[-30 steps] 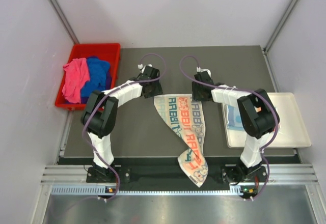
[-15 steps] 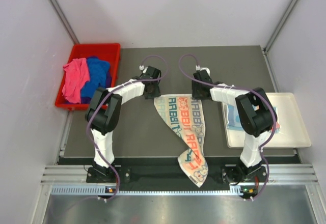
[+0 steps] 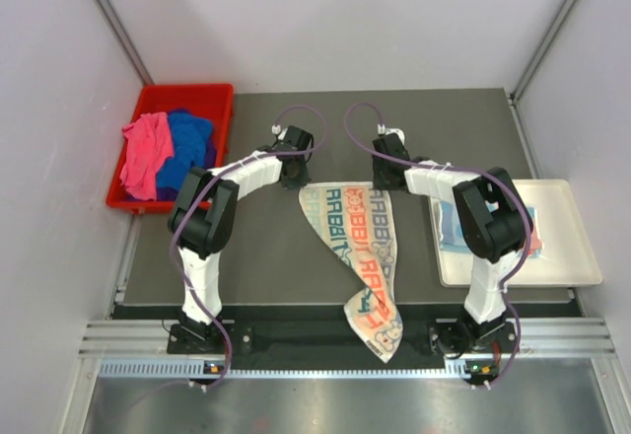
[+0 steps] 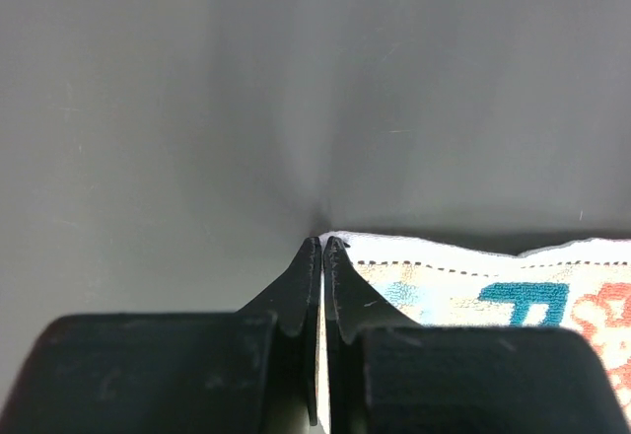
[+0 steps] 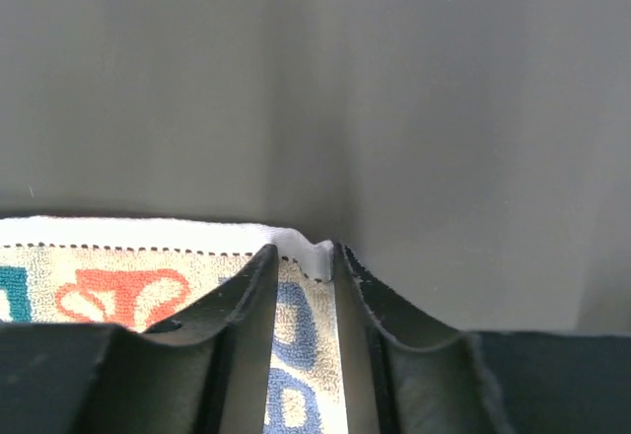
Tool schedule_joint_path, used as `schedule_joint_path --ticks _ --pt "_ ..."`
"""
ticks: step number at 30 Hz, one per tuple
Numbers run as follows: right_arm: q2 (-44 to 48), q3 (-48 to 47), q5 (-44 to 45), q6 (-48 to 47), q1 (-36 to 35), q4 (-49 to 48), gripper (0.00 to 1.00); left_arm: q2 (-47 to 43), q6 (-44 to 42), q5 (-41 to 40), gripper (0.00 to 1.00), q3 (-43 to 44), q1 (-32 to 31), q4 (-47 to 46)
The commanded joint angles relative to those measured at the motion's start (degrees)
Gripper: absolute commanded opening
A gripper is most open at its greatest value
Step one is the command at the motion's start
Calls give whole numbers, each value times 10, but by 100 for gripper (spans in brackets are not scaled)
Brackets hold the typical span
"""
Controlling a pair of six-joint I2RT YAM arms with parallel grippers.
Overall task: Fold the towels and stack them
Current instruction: Flatten out the crumpled towel
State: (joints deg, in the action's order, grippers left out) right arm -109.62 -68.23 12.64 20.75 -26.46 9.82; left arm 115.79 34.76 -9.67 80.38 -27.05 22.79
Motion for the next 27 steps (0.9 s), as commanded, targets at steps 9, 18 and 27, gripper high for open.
schedule_joint_path --ticks 9,18,27 --pt "24 -15 -3 1 3 20 7 -35 -1 9 0 13 -3 25" --pt "98 -38 19 -10 -11 52 0 -121 -8 14 0 -7 -5 24" --pt "201 -42 34 -22 -32 74 0 -236 -23 18 0 -22 -7 35"
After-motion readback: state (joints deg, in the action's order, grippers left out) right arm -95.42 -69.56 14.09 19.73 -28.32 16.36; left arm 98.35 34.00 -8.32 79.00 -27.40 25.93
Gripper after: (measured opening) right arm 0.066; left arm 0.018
